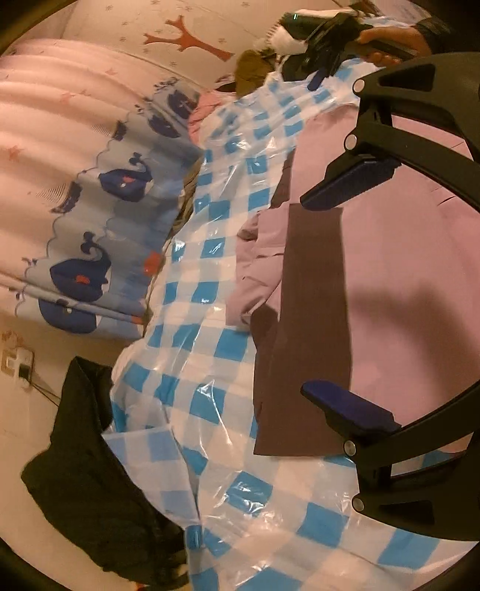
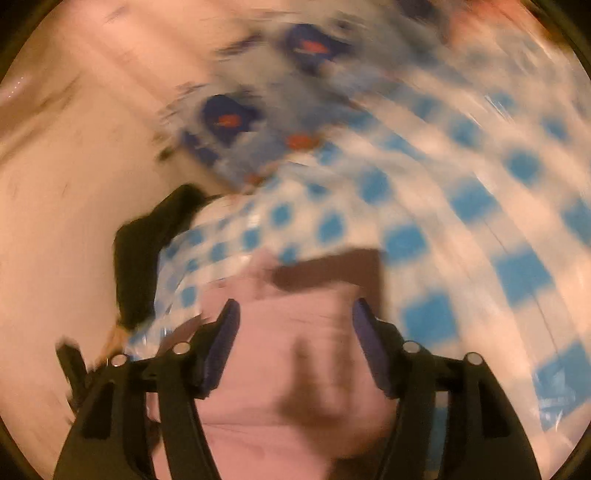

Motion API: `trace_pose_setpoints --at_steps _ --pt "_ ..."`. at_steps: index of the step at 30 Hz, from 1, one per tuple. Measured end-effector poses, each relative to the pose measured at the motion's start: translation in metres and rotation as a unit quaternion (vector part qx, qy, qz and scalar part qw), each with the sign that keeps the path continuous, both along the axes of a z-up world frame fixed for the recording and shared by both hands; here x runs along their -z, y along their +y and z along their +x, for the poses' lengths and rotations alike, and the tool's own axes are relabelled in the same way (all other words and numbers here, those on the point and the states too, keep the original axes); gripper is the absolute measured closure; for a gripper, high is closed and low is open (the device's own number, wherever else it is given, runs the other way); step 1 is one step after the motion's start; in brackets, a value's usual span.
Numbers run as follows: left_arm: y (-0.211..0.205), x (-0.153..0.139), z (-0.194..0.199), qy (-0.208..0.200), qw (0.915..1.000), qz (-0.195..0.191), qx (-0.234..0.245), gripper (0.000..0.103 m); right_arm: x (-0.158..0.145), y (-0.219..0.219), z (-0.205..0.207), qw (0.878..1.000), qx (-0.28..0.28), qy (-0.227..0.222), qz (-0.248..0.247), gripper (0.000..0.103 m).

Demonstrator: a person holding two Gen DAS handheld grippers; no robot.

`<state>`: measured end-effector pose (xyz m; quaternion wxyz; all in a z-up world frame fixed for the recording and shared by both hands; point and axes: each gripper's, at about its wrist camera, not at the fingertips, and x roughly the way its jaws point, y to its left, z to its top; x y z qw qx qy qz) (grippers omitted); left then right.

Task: Fold large clothes
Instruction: 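Grasp the jacket hem with both tools and fold it toward the collar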

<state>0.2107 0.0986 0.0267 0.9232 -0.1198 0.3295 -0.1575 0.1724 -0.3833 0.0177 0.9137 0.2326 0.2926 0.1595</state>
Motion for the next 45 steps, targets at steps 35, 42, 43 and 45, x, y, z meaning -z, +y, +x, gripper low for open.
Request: trace_pose_setpoints --at_steps 35,42,43,45 --pt "0.135 0.034 -0.212 0.19 0.9817 0.006 -0.006 0.013 0.051 -0.064 -0.182 0.971 -0.135 0.194 -0.035 0.007" --pt "0.173 0.072 -0.314 0.26 0.9622 -0.07 -0.044 0.013 0.091 -0.098 -0.278 0.953 -0.145 0.234 0.123 0.007" --pt "0.172 0.074 -0.321 0.264 0.9603 -0.077 -0.043 0.013 0.09 -0.094 -0.279 0.951 -0.152 0.235 0.128 0.007" --pt "0.165 0.079 -0.336 0.273 0.9575 -0.085 -0.035 0.013 0.09 -0.086 -0.289 0.946 -0.168 0.239 0.136 0.007"
